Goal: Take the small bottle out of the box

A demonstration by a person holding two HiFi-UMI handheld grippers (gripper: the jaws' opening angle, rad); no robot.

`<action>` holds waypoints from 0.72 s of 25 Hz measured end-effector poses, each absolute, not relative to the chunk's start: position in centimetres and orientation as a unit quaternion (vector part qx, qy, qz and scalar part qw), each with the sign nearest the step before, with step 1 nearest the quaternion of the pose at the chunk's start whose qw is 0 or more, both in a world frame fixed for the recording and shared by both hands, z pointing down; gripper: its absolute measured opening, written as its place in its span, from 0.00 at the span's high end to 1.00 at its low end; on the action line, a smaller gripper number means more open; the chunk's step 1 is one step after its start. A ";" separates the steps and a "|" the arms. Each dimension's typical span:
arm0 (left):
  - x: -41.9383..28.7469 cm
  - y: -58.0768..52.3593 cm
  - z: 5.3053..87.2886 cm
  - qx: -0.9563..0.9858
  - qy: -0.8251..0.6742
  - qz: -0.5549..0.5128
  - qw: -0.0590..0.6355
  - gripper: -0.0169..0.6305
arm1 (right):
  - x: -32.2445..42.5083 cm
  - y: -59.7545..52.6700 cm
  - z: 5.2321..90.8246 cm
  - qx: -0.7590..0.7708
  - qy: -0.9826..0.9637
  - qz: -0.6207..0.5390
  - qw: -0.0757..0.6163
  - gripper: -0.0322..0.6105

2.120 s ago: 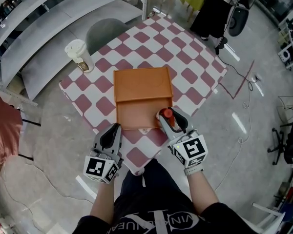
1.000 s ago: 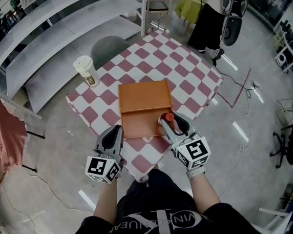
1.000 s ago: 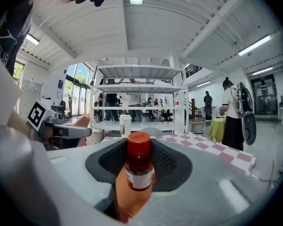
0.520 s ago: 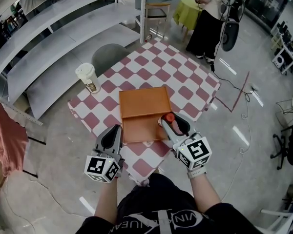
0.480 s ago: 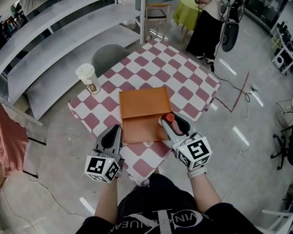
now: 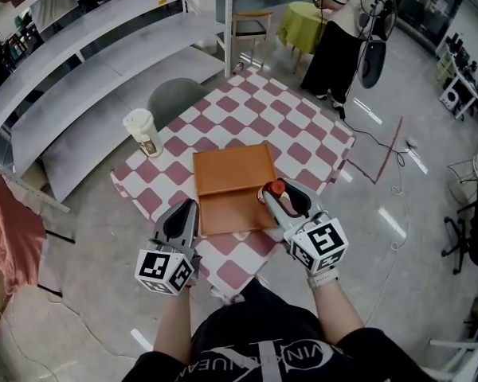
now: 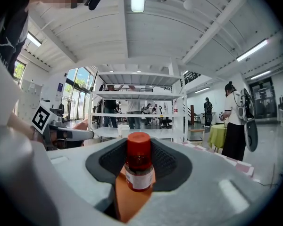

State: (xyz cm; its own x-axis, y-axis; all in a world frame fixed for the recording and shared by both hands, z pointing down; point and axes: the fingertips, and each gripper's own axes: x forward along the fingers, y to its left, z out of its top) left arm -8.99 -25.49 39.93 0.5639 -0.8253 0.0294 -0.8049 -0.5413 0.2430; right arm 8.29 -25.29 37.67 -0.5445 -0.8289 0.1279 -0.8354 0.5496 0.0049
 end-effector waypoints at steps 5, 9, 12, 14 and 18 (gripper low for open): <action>-9.1 -25.5 39.5 0.878 -0.463 -0.047 0.115 0.93 | 8.2 -25.1 37.2 0.476 -0.877 0.026 0.054 0.72; -9.1 -25.5 38.9 0.880 -0.459 -0.050 0.110 0.93 | 8.2 -25.1 36.6 0.478 -0.877 0.020 0.050 0.72; -9.3 -25.6 38.3 0.881 -0.460 -0.050 0.102 0.93 | 8.2 -25.0 36.1 0.479 -0.876 0.017 0.047 0.72; -9.5 -25.6 37.7 0.880 -0.462 -0.051 0.099 0.93 | 8.2 -25.0 35.6 0.481 -0.876 0.016 0.044 0.72; -9.7 -25.7 37.0 0.880 -0.463 -0.055 0.094 0.93 | 8.2 -25.0 35.1 0.482 -0.875 0.014 0.041 0.72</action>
